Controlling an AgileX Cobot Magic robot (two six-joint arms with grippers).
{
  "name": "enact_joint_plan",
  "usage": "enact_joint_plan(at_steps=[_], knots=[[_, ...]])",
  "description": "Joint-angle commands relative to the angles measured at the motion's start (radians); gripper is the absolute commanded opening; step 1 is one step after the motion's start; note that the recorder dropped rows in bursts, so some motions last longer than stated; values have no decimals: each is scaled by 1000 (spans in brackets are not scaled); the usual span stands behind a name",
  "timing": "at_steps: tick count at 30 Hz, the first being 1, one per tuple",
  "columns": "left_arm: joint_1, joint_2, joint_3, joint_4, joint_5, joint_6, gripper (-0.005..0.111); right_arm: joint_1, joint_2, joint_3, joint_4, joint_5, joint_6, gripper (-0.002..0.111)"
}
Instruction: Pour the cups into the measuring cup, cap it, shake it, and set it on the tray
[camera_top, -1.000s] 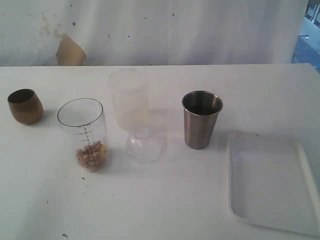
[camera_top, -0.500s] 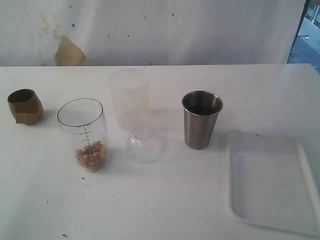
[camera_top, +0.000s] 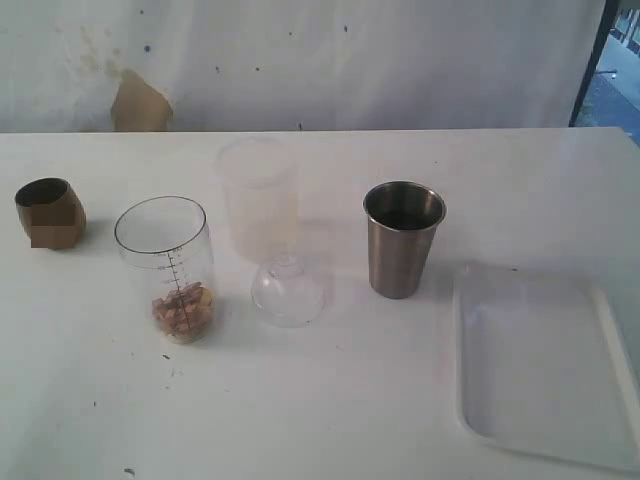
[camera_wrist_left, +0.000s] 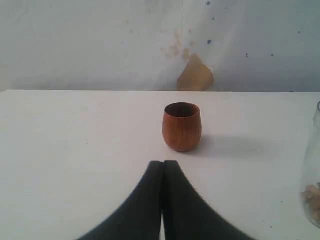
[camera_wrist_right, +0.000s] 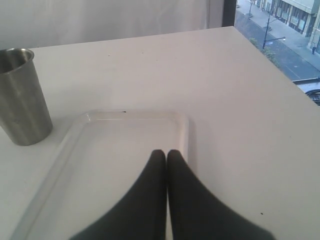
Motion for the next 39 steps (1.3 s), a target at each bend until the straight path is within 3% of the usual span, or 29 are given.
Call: enact_joint_plan(at_steps=[1,24,32,39], knots=[[-6,-5,5,-13,-9,-5,0,1,-5,1,-4,-4,-1,0],[-6,-5,5,-13,-8,-5,0,1,-5,1,-54,-48,-1,0],[-6,-5,5,-13,-8,-5,0,1,-5,1,-56,-546,1,0],[-6,-5,5,-13,-8,-5,0,1,-5,1,-45,-889,185,0]])
